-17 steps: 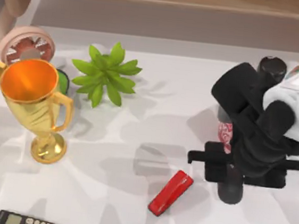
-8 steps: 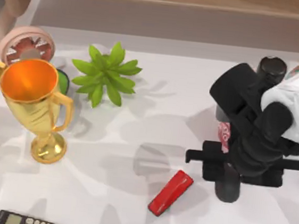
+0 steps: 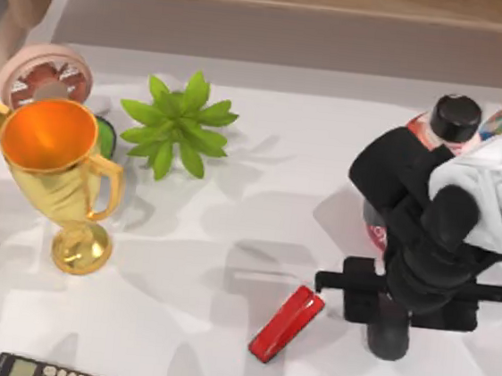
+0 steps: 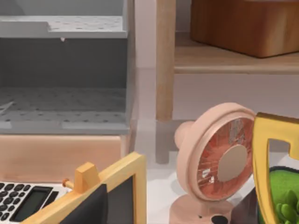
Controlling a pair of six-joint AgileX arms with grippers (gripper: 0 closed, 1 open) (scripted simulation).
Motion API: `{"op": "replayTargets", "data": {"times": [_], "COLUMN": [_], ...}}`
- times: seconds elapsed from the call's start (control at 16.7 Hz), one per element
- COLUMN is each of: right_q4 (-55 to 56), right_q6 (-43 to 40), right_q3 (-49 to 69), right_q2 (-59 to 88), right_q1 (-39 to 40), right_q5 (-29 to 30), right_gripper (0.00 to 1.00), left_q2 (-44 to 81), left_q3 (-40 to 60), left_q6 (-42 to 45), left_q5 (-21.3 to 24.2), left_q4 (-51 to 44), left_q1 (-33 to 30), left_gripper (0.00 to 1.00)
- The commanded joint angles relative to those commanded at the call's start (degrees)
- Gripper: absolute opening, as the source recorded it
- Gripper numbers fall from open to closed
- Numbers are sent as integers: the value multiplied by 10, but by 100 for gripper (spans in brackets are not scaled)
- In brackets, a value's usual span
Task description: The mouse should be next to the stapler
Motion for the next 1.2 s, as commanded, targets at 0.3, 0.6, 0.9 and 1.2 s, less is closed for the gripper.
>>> {"op": "replayTargets", "data": {"times": [0.3,0.6,0.9,1.2], "right_q4": [0,0,0,0], "right_q6": [0,0,0,0], "right_q3": [0,0,0,0], "right_q2": [0,0,0,0], "right_q1": [0,0,0,0], "right_q5": [0,0,0,0], "right_gripper": [30,68,100,100], "left_q2": [0,0,0,0], "left_q3": [0,0,0,0], "left_q6": [0,0,0,0], "left_q5": [0,0,0,0], "left_q4": [0,0,0,0], "left_q1": [0,0,0,0], "left_gripper": [100,100,100,100]}}
